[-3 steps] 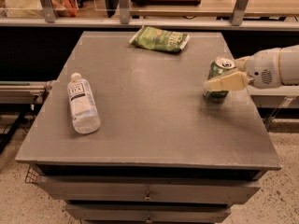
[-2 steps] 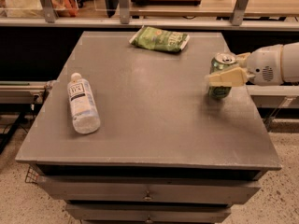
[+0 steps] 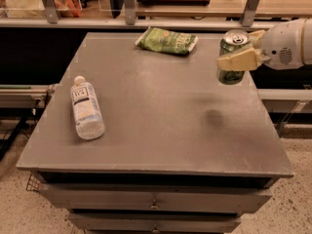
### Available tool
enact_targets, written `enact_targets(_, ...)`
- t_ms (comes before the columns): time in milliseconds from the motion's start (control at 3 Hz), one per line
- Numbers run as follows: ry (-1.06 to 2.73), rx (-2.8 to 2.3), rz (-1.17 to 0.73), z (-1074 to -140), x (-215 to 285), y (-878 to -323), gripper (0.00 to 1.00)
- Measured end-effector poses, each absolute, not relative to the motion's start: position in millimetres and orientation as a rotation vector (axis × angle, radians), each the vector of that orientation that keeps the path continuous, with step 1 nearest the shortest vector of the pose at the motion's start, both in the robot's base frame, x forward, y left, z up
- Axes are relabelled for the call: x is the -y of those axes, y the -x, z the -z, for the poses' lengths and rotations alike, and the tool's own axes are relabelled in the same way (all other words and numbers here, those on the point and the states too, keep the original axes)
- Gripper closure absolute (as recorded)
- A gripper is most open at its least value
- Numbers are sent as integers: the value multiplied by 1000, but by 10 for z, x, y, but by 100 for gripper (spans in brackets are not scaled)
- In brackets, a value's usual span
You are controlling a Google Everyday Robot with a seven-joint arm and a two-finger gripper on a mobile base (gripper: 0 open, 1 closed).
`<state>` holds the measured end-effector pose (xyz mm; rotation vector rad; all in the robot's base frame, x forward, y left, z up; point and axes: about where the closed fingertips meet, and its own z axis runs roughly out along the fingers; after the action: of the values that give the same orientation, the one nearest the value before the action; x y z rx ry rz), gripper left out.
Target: Move green can near green jalapeno chip bag
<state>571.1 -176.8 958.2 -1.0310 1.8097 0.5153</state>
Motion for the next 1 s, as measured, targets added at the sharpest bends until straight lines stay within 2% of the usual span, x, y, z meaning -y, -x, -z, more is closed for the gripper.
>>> enact_targets(333,1001,-1768,-515,-9563,1632,-5901,100)
enact_targets(1000,890,-1674,-444,-9614,1462,-7115,100)
